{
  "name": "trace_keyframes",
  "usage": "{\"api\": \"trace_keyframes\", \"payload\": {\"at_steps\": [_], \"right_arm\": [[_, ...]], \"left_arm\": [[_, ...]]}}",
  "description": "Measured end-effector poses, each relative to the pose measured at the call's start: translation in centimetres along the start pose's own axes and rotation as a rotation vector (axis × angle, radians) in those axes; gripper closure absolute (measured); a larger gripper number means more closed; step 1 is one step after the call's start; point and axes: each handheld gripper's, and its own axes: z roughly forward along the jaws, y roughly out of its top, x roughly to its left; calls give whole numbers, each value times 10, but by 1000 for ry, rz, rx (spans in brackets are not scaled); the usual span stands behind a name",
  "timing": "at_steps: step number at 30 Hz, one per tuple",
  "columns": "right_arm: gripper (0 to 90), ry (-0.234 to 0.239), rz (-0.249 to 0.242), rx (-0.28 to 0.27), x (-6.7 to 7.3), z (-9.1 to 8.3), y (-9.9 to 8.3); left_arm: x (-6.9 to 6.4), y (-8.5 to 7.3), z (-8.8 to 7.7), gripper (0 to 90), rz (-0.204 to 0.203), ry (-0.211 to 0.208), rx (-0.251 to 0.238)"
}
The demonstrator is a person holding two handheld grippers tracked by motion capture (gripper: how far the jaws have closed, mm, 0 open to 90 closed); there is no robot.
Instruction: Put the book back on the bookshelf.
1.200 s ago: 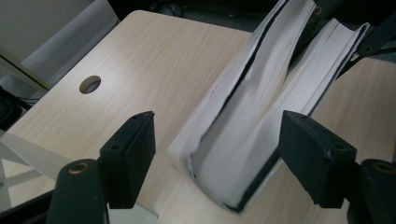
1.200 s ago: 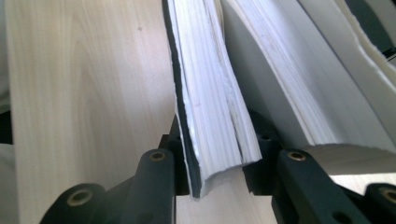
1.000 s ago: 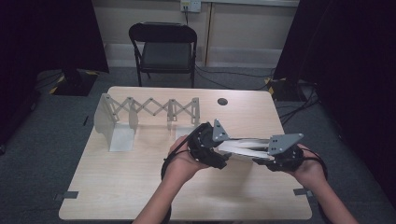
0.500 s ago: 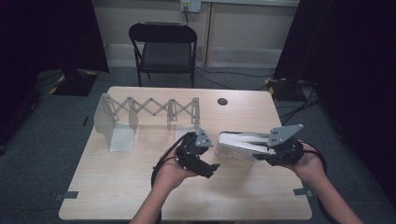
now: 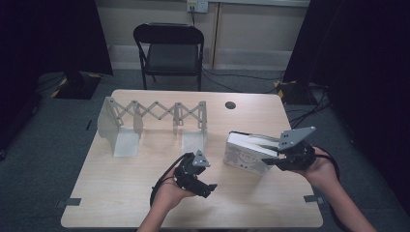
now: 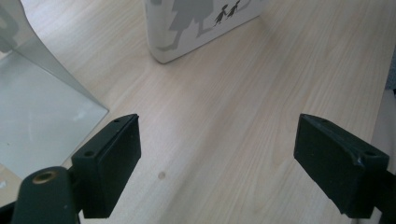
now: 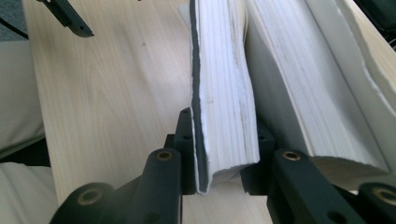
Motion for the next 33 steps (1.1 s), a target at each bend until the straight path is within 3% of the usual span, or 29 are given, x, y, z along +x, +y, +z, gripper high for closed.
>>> {"api": "trace_keyframes", "payload": {"at_steps": [12, 33], "right_arm": [[730, 27, 13, -13, 6, -5, -3], [731, 42, 30, -32, 21, -12, -8]], "left_arm": [[-6, -13, 6, 148, -4, -14, 12], [4, -23, 7, 146, 8, -21, 67]]}}
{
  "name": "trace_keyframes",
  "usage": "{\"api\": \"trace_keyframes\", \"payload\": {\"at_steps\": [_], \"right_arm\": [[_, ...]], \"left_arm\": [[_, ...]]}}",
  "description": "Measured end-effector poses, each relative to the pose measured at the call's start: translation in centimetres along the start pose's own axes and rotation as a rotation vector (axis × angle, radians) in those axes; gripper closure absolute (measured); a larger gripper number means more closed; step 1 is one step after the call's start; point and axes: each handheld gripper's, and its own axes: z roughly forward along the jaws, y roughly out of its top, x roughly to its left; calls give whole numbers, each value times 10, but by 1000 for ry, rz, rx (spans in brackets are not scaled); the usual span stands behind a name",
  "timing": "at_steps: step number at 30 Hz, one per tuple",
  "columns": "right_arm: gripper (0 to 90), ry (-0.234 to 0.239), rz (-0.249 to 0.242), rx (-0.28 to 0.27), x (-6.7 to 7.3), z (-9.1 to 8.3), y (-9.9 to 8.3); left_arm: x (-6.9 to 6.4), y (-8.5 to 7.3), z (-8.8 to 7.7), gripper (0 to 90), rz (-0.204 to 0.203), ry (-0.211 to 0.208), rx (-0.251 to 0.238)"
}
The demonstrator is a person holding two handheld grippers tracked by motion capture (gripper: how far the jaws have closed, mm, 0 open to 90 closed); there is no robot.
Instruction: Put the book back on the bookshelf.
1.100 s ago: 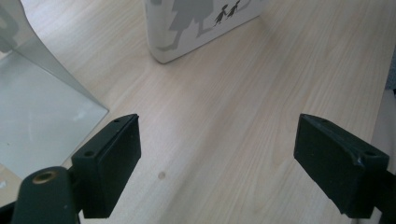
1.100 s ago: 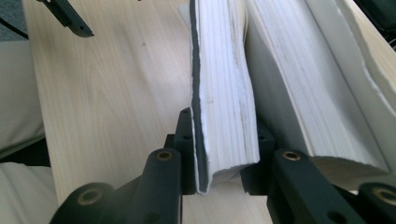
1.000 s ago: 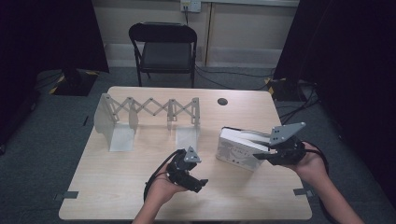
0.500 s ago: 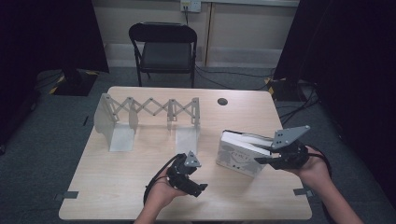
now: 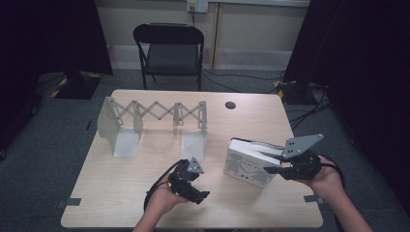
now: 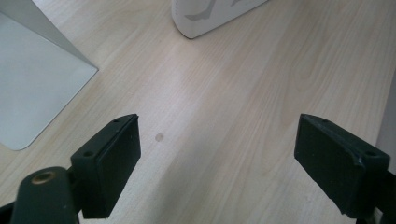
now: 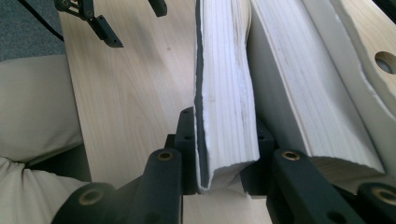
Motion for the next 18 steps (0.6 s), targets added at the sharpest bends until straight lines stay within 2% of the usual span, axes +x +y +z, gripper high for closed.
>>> {"api": "trace_keyframes", "payload": {"at_steps": [1, 9, 14, 18], "right_arm": [[731, -2, 4, 0, 1, 0, 0], [731, 8, 8, 1, 6, -3, -1], [731, 26, 6, -4, 9, -6, -4], [730, 26, 3, -6, 10, -8, -7]], "left_arm": [[0, 0, 0, 146, 11, 0, 3], [2, 3, 4, 146, 12, -10, 4], [2, 3, 5, 147, 1, -10, 16], [2, 3, 6, 147, -9, -25, 9]]}}
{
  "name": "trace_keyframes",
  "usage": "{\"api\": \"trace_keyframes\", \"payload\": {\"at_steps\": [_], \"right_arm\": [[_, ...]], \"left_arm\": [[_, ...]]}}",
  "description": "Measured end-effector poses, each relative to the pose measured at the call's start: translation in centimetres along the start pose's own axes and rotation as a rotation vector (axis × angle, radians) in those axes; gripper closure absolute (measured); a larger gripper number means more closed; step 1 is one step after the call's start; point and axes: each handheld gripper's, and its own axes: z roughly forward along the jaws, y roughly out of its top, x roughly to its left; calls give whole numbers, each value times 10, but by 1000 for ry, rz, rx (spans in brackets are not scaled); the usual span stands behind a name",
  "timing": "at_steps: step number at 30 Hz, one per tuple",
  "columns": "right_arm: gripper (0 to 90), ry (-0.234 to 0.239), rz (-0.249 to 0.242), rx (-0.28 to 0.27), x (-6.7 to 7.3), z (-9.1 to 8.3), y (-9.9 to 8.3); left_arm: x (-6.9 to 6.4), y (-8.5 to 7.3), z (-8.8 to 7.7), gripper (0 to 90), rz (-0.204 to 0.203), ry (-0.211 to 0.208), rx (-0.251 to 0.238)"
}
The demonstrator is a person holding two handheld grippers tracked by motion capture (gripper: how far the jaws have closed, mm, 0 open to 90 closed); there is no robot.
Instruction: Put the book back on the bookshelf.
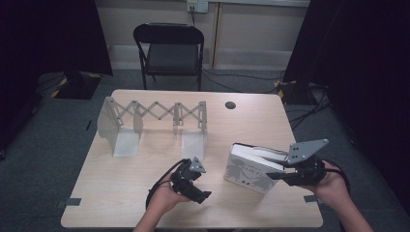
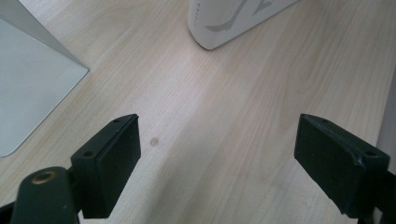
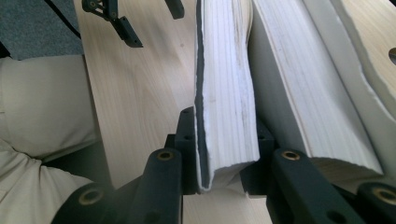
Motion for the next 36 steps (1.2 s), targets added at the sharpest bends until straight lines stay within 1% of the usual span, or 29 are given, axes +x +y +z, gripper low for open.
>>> {"api": "trace_keyframes", "payload": {"at_steps": [4, 7, 9, 11, 13, 14, 15, 17, 18, 19, 21, 22, 23, 25, 26, 27, 28, 29, 30, 32, 35, 36], "right_arm": [[728, 1, -2, 0, -1, 0, 0], [727, 2, 7, -1, -2, 0, -1], [727, 3, 7, -2, -3, 0, -1], [726, 4, 15, -8, -4, 0, -1], [726, 7, 16, -13, -5, 0, -2], [725, 6, 23, -18, -6, 0, -3], [725, 8, 26, -20, -6, 0, -3], [725, 9, 28, -22, -7, 0, -3], [725, 9, 29, -21, -7, 0, -3], [725, 10, 29, -21, -7, 0, -3], [725, 10, 32, -21, -7, 0, -3], [724, 9, 32, -22, -7, 0, -3], [724, 10, 34, -25, -8, 0, -4], [725, 7, 39, -24, -8, 0, -4], [724, 6, 41, -25, -8, 0, -4], [724, 8, 42, -27, -8, 0, -4], [724, 9, 42, -28, -9, 0, -4], [724, 9, 44, -28, -9, 0, -4], [724, 10, 45, -28, -9, 0, -4], [724, 10, 44, -27, -9, 0, -4], [724, 10, 43, -27, -10, 0, -4], [724, 10, 43, -27, -10, 0, -4]], "left_arm": [[0, 1, -1, 147, 0, -10, -4], [0, 3, -1, 146, 5, -12, 9], [-1, 5, -1, 146, 2, -6, 7], [0, 8, -1, 144, -3, -33, -1], [0, 9, -1, 140, -2, -36, 7], [0, 11, 1, 140, -4, -56, 10], [0, 12, 1, 139, -8, -59, 12], [1, 16, 2, 139, -31, -75, 7], [2, 17, 1, 139, -28, -79, 6], [1, 19, 0, 139, -36, -90, -4], [1, 21, -1, 121, -35, -89, -9], [0, 24, -2, 121, -24, -83, -4], [0, 27, -4, 113, -3, -81, 6], [-1, 31, -5, 101, -2, -83, 16], [-1, 32, -6, 97, 9, -90, 23], [-2, 33, -7, 96, 16, -76, 24], [-1, 35, -8, 96, 23, -76, 30], [-1, 36, -9, 96, 22, -82, 31], [-1, 38, -9, 96, 15, -69, 31], [2, 41, -12, 96, 35, -69, 34], [2, 45, -14, 69, 28, -65, 48], [3, 47, -14, 69, 35, -74, 48]]}}
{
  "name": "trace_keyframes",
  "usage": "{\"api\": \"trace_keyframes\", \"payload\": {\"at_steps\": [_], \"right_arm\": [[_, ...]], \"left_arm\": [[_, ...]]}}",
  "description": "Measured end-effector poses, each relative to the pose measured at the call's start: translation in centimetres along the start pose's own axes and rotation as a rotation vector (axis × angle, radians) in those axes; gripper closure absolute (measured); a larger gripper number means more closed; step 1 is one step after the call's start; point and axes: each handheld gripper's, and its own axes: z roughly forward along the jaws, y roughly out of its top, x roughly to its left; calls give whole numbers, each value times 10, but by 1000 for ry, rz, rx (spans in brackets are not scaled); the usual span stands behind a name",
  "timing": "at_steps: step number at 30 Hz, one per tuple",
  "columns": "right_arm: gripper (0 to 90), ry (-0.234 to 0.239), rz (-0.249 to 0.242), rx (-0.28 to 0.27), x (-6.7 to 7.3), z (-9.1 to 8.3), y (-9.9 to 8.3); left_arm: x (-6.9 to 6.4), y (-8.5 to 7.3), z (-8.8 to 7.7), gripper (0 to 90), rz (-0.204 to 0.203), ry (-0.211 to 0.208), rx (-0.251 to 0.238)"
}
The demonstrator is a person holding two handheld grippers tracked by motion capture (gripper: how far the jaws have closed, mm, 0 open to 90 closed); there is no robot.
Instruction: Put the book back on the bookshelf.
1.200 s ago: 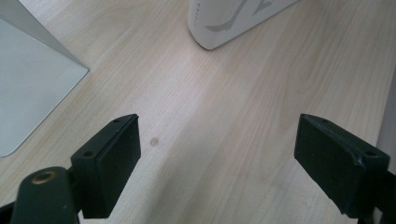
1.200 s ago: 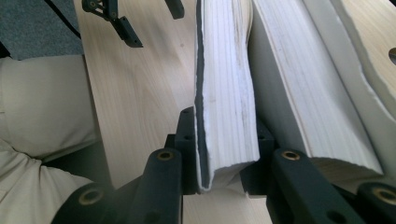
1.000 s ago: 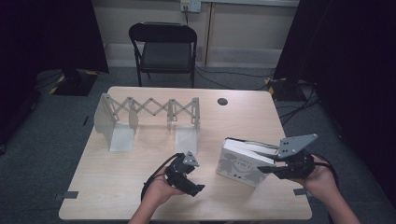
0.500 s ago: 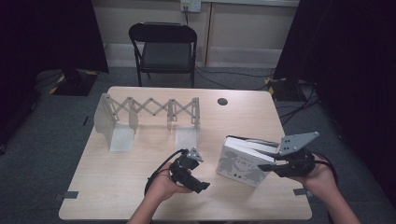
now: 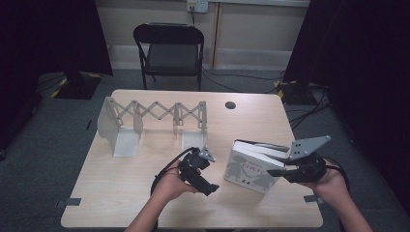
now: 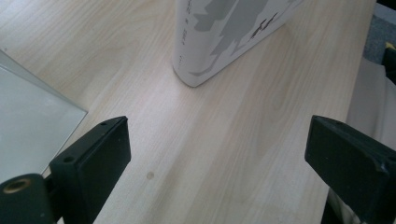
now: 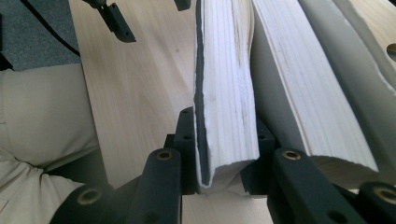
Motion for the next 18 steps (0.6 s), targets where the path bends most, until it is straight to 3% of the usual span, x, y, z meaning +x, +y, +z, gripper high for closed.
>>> {"api": "trace_keyframes", "payload": {"at_steps": [8, 18], "right_arm": [[724, -1, -1, 8, -1, 0, 1], [723, -6, -1, 12, 0, 0, 1]], "left_arm": [[2, 15, -4, 84, 32, -1, 23], [4, 32, -6, 70, 61, 6, 0]]}}
